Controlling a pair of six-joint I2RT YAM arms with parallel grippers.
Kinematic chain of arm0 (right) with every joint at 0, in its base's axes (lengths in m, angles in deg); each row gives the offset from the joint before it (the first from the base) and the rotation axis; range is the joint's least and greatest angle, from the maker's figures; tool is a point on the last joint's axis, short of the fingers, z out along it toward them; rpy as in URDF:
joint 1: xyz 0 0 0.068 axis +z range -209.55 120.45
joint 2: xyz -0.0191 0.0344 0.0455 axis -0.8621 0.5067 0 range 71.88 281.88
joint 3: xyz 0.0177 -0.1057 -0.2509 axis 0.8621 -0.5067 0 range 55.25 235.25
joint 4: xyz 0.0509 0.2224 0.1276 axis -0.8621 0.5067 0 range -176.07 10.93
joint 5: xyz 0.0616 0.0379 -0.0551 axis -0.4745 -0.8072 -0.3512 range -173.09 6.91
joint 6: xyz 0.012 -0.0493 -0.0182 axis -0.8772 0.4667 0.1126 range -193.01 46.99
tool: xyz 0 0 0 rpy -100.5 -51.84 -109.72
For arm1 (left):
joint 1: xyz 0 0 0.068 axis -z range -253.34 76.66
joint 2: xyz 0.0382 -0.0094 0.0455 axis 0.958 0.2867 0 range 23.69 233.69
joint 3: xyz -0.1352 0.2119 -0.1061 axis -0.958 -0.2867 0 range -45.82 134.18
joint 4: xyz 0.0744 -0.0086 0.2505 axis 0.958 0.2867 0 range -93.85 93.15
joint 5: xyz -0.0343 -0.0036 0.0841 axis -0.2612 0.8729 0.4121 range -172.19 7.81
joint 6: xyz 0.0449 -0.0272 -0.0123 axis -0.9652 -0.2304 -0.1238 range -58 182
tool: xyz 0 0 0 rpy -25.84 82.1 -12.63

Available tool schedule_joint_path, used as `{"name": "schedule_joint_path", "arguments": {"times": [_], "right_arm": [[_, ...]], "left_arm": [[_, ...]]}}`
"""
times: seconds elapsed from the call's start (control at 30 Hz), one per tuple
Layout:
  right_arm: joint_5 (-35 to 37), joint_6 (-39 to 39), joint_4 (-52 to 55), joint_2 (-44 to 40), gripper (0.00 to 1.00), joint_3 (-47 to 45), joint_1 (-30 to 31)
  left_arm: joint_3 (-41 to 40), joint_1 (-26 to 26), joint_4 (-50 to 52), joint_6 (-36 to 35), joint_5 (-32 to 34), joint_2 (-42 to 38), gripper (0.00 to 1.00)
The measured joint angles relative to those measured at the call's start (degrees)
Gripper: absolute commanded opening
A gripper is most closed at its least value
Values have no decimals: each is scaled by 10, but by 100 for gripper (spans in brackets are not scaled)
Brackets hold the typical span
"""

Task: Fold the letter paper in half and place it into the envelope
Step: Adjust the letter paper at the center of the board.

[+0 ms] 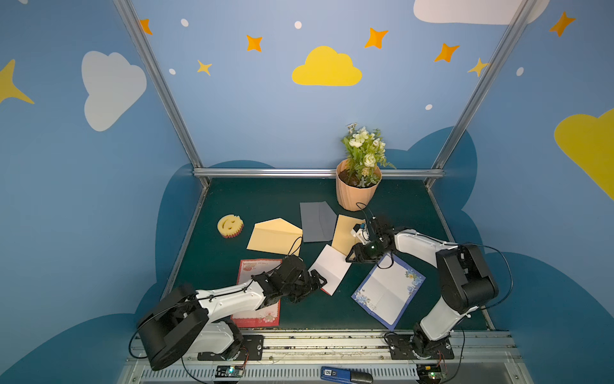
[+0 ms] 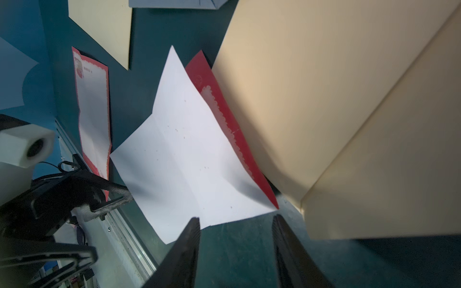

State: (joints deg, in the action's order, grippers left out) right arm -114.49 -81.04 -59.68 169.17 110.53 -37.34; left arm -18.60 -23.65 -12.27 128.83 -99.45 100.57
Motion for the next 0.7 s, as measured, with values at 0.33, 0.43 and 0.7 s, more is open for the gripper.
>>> {"name": "schedule_joint_path", "arguments": {"times": [0.33, 0.43, 0.7], "right_arm": [[19, 4, -10, 21, 46, 3, 1], [18, 4, -15, 30, 45, 9, 4], [11, 2, -23, 37, 40, 13, 21]], "left_arm": [[18, 6, -51, 27, -2, 59, 79], [26, 6, -58, 31, -2, 74, 73], [29, -8, -73, 50, -2, 94, 47]]}}
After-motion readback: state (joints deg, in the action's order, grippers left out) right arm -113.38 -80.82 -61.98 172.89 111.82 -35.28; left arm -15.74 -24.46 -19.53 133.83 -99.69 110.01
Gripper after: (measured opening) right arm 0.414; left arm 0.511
